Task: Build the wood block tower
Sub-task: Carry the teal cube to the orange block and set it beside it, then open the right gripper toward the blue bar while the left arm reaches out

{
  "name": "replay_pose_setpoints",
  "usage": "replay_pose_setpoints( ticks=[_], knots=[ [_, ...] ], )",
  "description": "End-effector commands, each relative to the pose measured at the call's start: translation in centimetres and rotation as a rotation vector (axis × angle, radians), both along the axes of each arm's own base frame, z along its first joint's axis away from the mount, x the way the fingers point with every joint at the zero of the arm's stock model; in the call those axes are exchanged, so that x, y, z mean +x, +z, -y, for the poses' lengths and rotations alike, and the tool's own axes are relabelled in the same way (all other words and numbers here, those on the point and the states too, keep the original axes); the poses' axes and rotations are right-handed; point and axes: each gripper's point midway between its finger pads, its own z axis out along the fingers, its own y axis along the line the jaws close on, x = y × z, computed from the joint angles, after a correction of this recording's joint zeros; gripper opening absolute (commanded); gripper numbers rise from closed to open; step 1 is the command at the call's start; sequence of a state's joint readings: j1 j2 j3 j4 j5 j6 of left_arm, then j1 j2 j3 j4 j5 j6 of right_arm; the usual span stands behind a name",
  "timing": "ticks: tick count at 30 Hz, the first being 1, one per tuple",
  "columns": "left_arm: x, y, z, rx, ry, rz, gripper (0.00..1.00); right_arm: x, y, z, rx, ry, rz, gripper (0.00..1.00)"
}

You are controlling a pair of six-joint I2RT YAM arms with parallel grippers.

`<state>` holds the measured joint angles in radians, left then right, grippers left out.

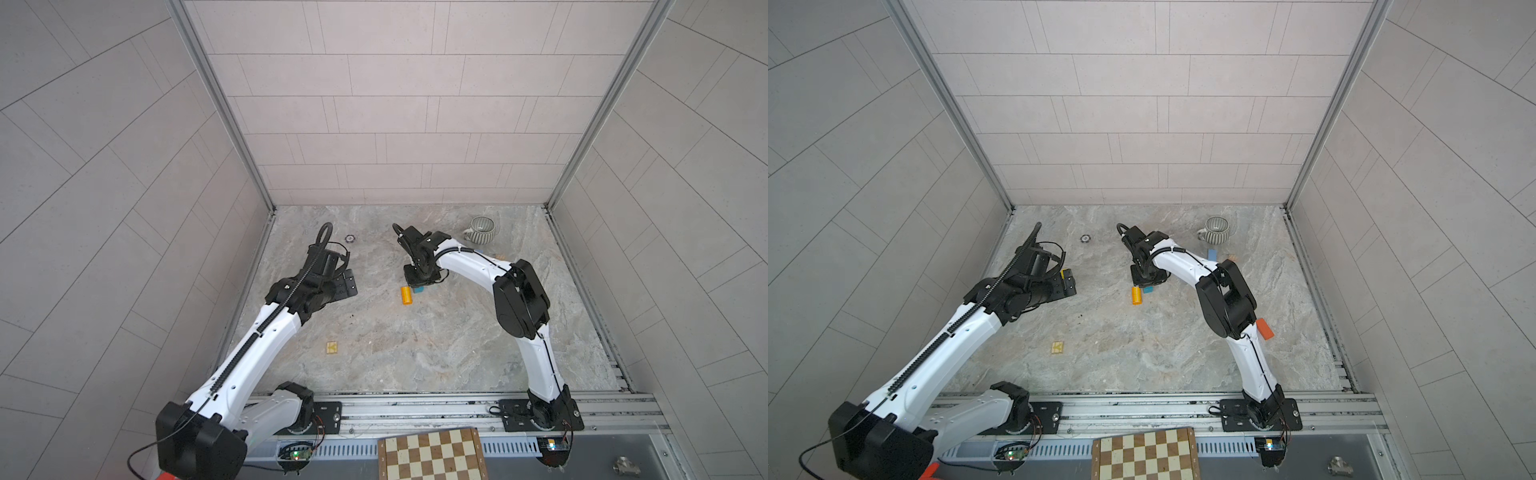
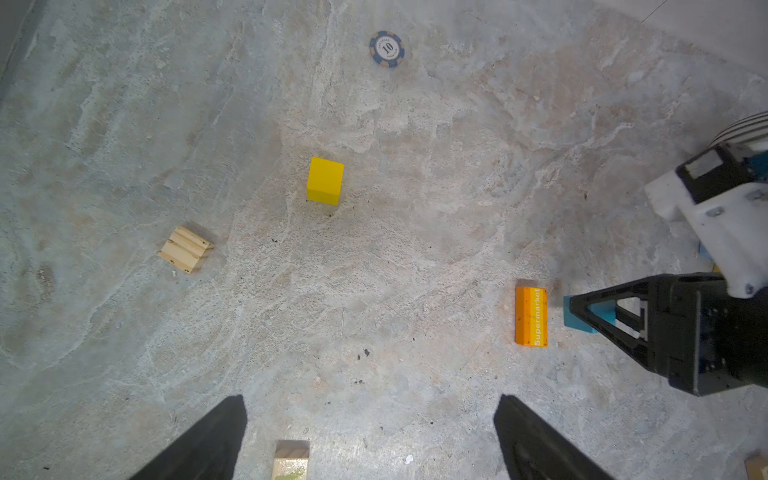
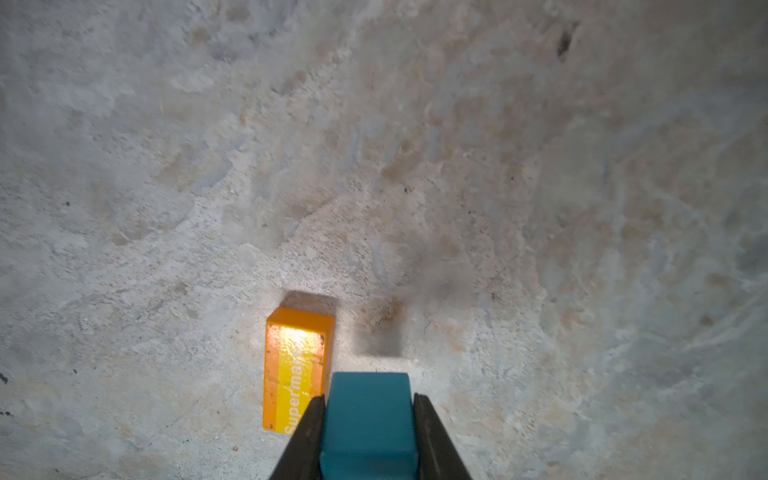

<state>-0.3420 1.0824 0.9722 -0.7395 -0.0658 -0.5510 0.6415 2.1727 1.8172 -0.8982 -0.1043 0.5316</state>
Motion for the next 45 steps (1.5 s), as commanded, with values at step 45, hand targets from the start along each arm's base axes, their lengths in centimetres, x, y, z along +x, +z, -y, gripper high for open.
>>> replay_pose_setpoints(
  ticks=[45],
  knots=[
    [1.1, 2.0, -0.7, 0.045, -0.017, -0.055, 0.81, 0.3, 3.9, 1.8, 0.125, -0.058, 0.042, 0.50]
  ],
)
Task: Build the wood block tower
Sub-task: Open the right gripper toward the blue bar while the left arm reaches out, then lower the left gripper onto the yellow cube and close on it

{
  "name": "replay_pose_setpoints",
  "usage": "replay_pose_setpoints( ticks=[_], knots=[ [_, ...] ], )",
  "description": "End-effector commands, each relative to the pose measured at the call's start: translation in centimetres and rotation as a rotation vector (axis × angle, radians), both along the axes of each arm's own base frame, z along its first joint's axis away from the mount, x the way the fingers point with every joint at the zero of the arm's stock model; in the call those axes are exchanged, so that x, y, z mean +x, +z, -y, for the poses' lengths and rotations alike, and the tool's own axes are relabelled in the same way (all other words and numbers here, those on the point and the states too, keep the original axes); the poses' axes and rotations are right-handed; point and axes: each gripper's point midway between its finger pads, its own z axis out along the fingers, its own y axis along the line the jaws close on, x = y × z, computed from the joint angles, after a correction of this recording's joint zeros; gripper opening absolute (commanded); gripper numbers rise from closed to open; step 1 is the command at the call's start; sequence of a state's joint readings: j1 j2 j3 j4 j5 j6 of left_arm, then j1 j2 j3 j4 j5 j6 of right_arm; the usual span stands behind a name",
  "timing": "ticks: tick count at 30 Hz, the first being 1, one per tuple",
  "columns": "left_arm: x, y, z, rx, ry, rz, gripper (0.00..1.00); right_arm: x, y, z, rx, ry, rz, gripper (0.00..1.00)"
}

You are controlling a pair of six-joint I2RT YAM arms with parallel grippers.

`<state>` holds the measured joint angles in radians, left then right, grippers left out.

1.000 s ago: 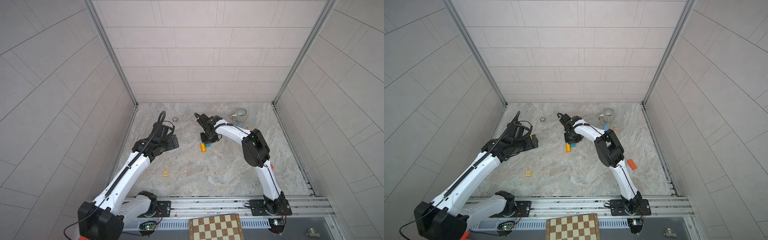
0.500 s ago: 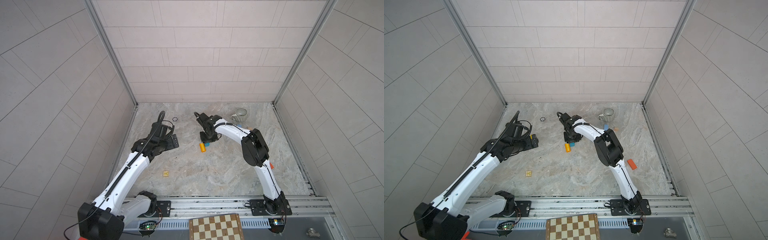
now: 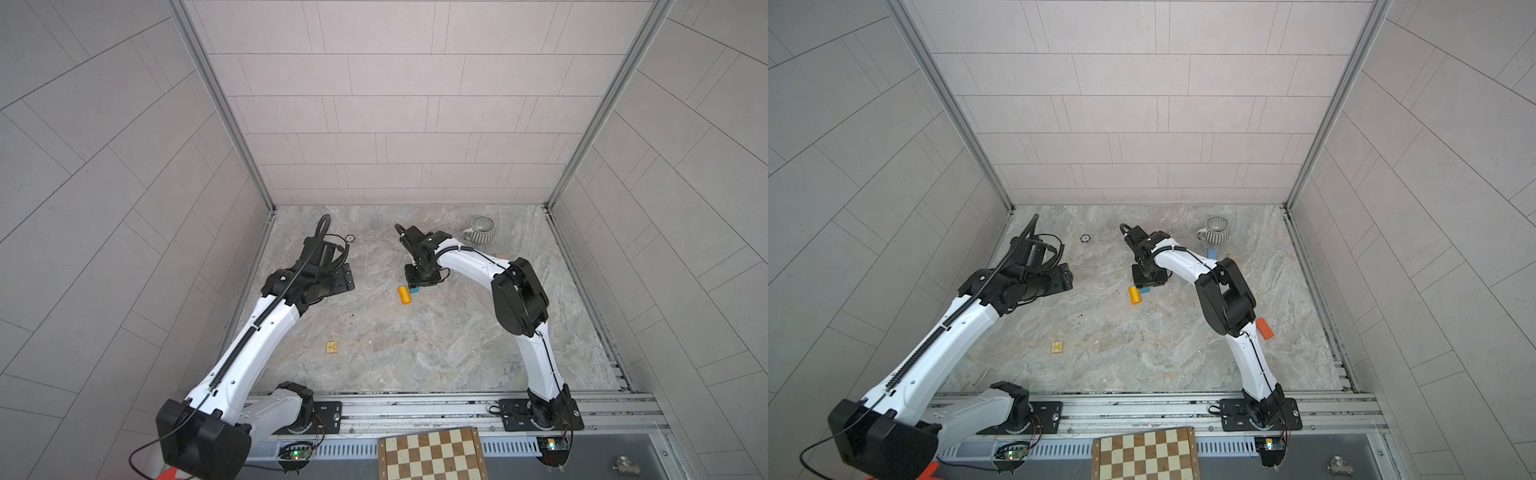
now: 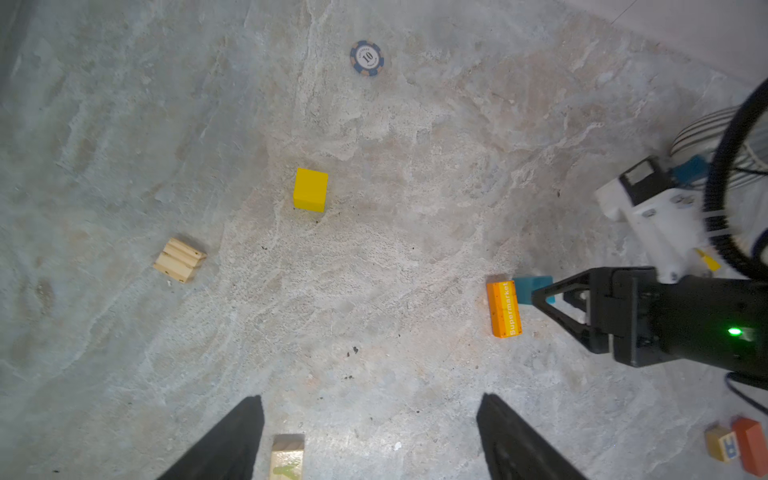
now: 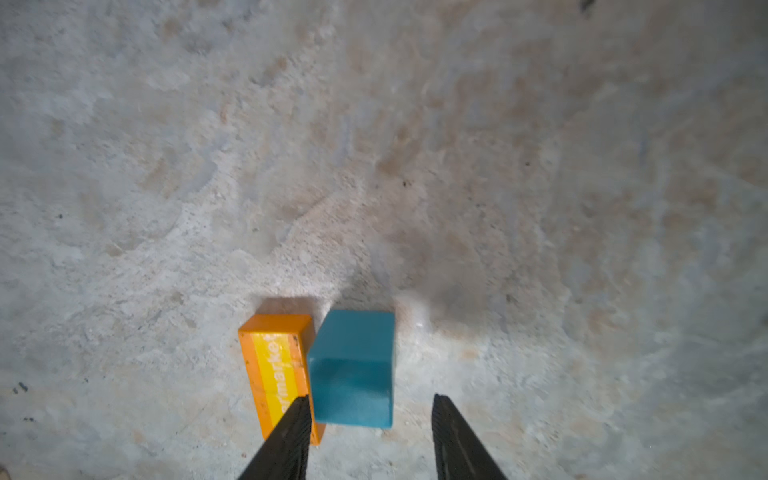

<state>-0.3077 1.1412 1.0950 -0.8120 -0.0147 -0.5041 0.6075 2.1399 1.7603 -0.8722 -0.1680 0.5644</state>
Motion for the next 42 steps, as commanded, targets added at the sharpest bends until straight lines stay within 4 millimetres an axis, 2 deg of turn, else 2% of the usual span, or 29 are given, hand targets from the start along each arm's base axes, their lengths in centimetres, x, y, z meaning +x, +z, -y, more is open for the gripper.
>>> replay_pose_setpoints(
  ticks=[1, 5, 7, 13, 18, 20, 21, 22, 24, 26, 28, 29, 34, 39, 42],
  knots=[
    [0.5, -0.1, -1.0, 0.071, 0.014, -0.049, 0.79, 0.5, 4.5, 1.6, 0.080, -0.013, 0.095, 0.50],
    [2.1, -0.3, -0.7, 0.120, -0.035, -0.086, 0.75, -0.5, 6.6, 3.6, 0.136, -0.012, 0.156, 0.53],
    [3.2, -0.2, -0.4, 0.138, -0.081, -0.092, 0.76, -1.0, 7.6, 4.5, 0.169, -0.017, 0.196, 0.56],
    [6.9, -0.6, -1.2, 0.180, -0.114, -0.184, 0.90, -2.9, 10.1, 6.9, 0.297, -0.054, 0.337, 0.69],
    [9.2, -2.7, -2.1, 0.241, -0.122, -0.268, 1.00, -5.1, 11.0, 9.1, 0.329, -0.098, 0.439, 0.78],
    [10.1, -4.2, -1.9, 0.235, -0.130, -0.309, 1.00, -6.0, 10.9, 9.9, 0.379, -0.145, 0.502, 0.87],
    [10.5, -4.8, -1.9, 0.237, -0.138, -0.331, 1.00, -6.4, 10.7, 10.1, 0.401, -0.150, 0.536, 0.96],
    [11.0, -5.5, -1.9, 0.246, -0.141, -0.347, 1.00, -6.7, 10.9, 10.7, 0.423, -0.181, 0.592, 0.99],
    [11.9, -6.8, -1.9, 0.259, -0.147, -0.368, 0.97, -7.2, 11.5, 11.9, 0.450, -0.218, 0.680, 0.99],
    [12.7, -8.0, -2.2, 0.273, -0.142, -0.388, 0.86, -8.2, 11.3, 13.0, 0.443, -0.231, 0.717, 0.99],
    [13.2, -9.2, -2.7, 0.283, -0.128, -0.410, 0.74, -8.6, 11.6, 13.3, 0.453, -0.235, 0.742, 0.99],
    [13.4, -9.7, -3.0, 0.289, -0.121, -0.418, 0.71, -8.8, 11.5, 13.4, 0.457, -0.239, 0.748, 1.00],
    [13.8, -11.8, -4.0, 0.292, -0.092, -0.451, 0.71, -8.7, 10.9, 13.0, 0.484, -0.241, 0.734, 0.99],
    [14.2, -12.9, -4.4, 0.281, -0.094, -0.457, 0.78, -8.5, 10.1, 12.1, 0.512, -0.234, 0.694, 1.00],
    [14.6, -13.4, -4.6, 0.246, -0.094, -0.466, 0.79, -8.5, 10.2, 12.0, 0.517, -0.228, 0.696, 0.99]
  ],
)
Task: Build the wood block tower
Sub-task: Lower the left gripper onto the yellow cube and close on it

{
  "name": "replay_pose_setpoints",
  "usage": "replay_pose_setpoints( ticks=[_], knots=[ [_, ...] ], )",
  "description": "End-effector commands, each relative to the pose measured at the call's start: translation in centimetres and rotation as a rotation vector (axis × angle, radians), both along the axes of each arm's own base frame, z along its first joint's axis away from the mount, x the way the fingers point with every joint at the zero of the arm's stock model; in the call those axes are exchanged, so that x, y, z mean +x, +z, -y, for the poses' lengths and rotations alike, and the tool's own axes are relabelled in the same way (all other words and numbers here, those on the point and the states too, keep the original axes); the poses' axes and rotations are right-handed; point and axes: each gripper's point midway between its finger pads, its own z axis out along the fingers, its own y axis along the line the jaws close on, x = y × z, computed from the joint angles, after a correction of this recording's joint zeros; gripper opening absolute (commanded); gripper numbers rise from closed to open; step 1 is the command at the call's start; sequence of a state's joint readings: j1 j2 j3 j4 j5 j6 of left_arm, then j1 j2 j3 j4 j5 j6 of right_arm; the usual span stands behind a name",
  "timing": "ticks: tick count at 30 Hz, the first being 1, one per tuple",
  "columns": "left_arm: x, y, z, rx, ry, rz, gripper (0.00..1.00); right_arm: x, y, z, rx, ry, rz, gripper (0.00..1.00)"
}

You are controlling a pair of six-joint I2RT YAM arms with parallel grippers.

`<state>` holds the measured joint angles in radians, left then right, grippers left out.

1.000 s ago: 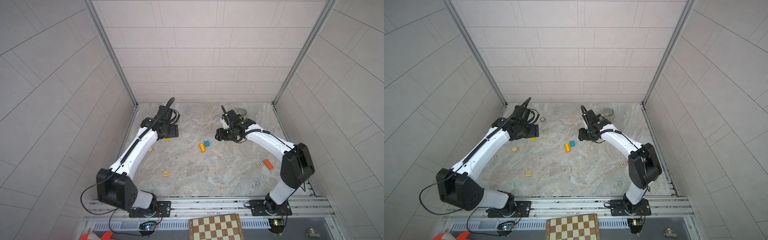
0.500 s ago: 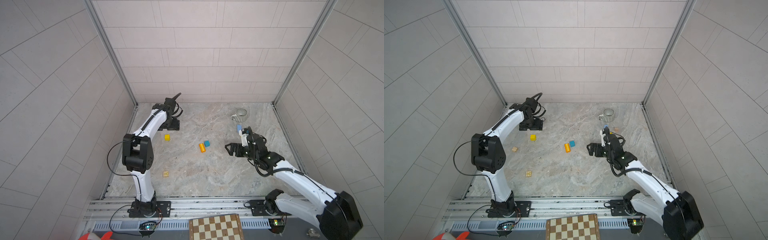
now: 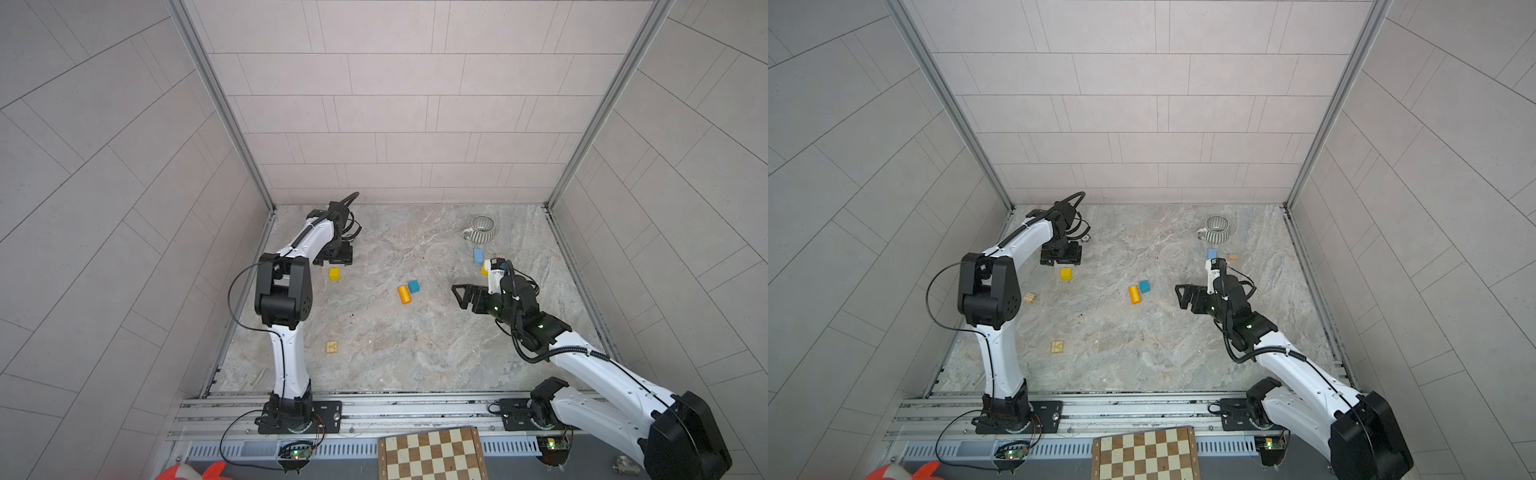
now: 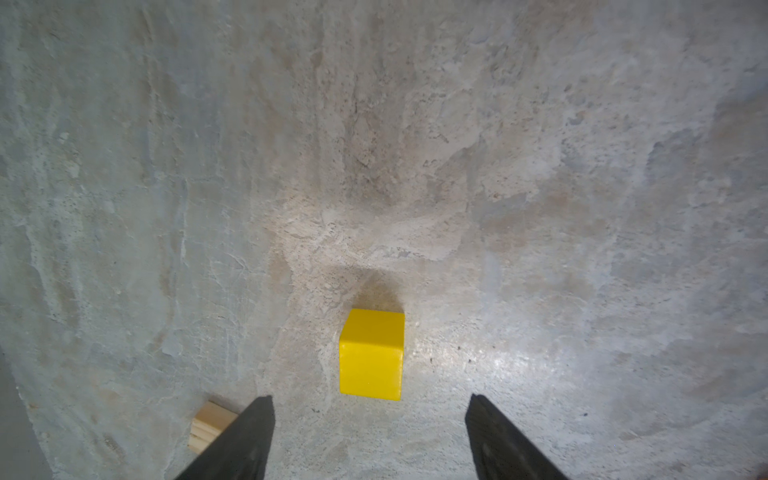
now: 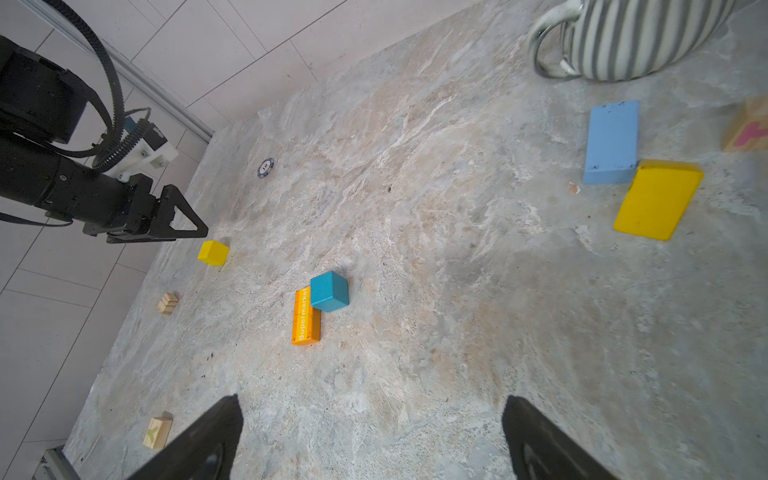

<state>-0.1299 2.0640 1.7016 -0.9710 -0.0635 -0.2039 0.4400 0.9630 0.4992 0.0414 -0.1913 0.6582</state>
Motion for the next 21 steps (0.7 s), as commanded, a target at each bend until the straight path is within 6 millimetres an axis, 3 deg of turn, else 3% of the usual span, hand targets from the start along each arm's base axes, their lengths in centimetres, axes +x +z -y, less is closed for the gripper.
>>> replay_pose_setpoints(
  ticks=[1, 11, 21],
  knots=[
    [0.8, -0.8, -0.3, -0.025, 0.000, -0.012, 0.79, 0.2, 0.9, -0.2, 0.034, -0.005, 0.027, 1.00],
    [1.1, -2.6, 0.1, -0.060, 0.003, -0.012, 0.67, 0.3, 0.9, -0.4, 0.036, 0.004, 0.034, 0.99],
    [1.3, -3.7, 0.1, -0.060, 0.002, -0.027, 0.66, 0.3, 0.8, -0.5, 0.042, 0.012, 0.030, 0.99]
  ],
)
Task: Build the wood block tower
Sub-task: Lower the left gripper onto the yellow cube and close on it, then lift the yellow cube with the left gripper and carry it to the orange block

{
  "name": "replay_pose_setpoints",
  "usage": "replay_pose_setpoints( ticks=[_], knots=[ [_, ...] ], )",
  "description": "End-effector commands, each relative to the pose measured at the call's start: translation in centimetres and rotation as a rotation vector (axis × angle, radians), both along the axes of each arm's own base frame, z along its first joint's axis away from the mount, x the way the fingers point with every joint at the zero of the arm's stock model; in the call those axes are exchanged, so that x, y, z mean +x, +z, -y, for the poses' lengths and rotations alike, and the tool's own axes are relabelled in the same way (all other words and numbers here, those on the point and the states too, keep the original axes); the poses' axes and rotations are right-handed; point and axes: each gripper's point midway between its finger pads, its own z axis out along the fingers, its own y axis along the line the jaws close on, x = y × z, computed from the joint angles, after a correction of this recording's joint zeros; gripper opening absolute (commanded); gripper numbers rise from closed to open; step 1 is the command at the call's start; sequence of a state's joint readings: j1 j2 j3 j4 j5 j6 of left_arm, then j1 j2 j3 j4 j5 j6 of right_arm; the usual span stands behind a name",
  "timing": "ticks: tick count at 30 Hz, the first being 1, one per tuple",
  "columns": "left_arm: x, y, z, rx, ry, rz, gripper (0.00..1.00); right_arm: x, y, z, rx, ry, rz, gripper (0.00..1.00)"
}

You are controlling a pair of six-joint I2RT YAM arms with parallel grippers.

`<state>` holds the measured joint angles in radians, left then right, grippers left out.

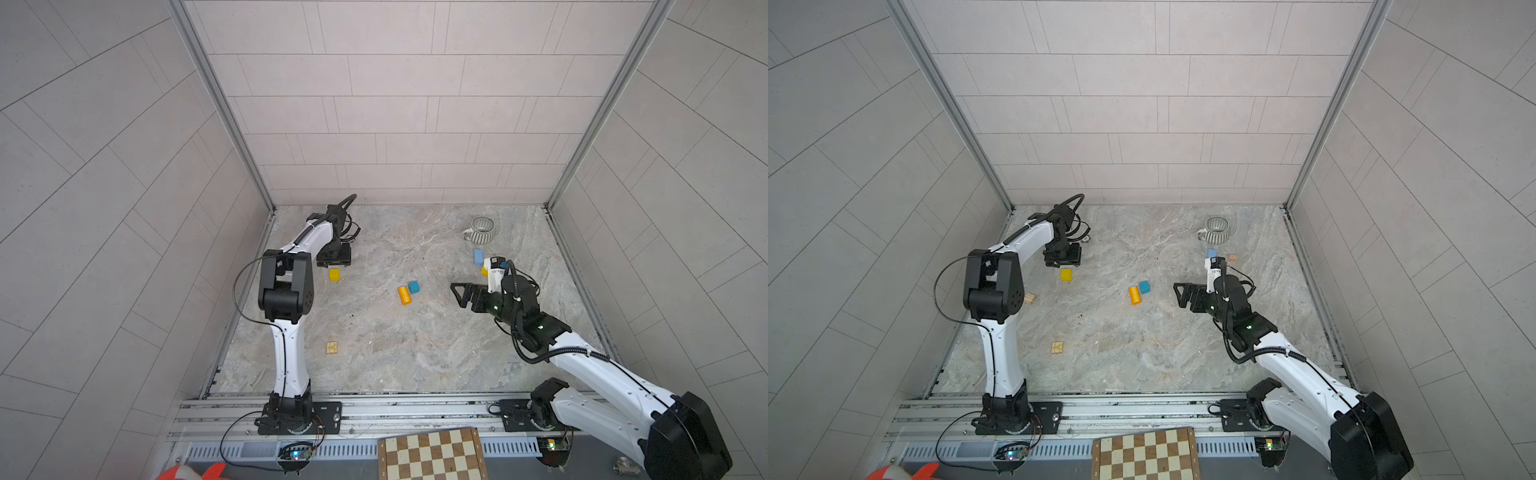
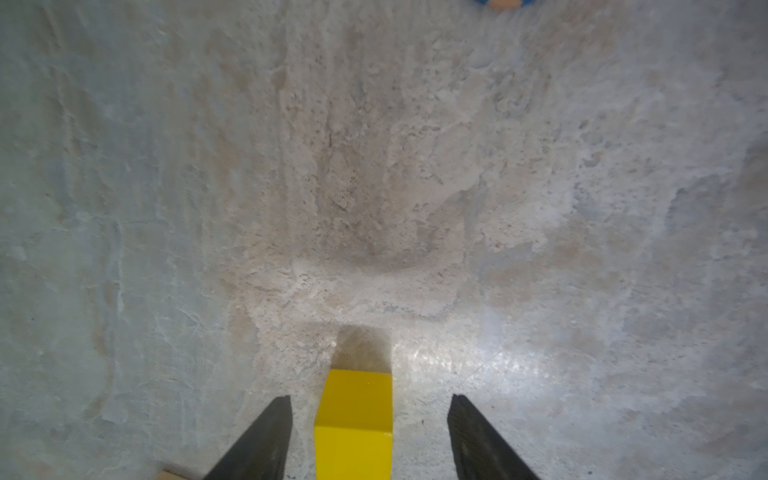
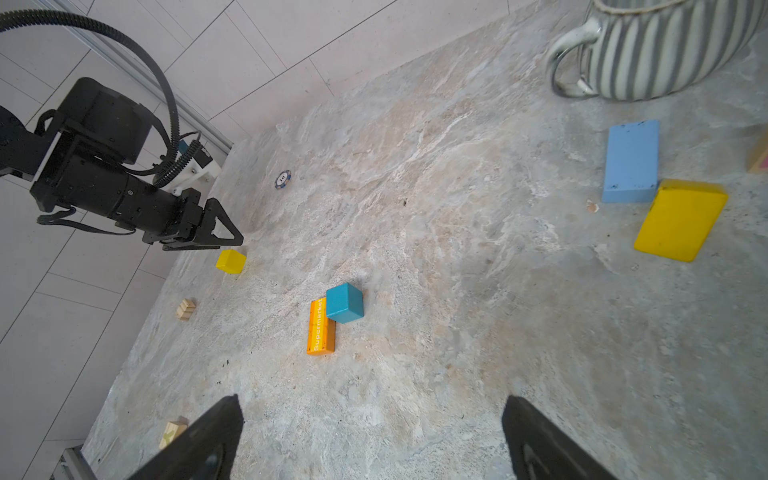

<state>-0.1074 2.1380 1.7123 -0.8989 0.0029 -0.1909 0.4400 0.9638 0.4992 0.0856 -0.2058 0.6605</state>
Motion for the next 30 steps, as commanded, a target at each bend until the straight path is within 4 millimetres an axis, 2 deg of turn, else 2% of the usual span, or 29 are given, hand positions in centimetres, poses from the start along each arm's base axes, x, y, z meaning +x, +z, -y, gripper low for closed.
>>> replay_pose_setpoints(
  ticks=[1, 12, 15, 24, 30],
  knots=[
    [-0.3, -1.1, -0.2, 0.005, 0.000, -0.029, 0.66, 0.0, -0.2, -0.1, 0.015, 0.000, -0.006, 0.99],
    [-1.2, -2.6, -1.1, 0.038, 0.016, -0.052, 0.58, -0.1, -0.1, -0.2, 0.021, 0.005, -0.006, 0.99],
    [-1.4, -2.4, -1.1, 0.035, 0.025, -0.047, 0.58, -0.1, -0.1, -0.3, 0.025, 0.007, -0.007, 0.99],
    [-1.9, -1.7, -0.9, 0.016, 0.045, -0.031, 0.41, -0.3, 0.0, -0.4, 0.034, 0.013, -0.004, 0.99],
    [-2.9, -0.9, -0.9, 0.016, 0.115, -0.053, 0.37, -0.3, 0.0, -0.4, 0.033, 0.017, -0.009, 0.99]
  ],
)
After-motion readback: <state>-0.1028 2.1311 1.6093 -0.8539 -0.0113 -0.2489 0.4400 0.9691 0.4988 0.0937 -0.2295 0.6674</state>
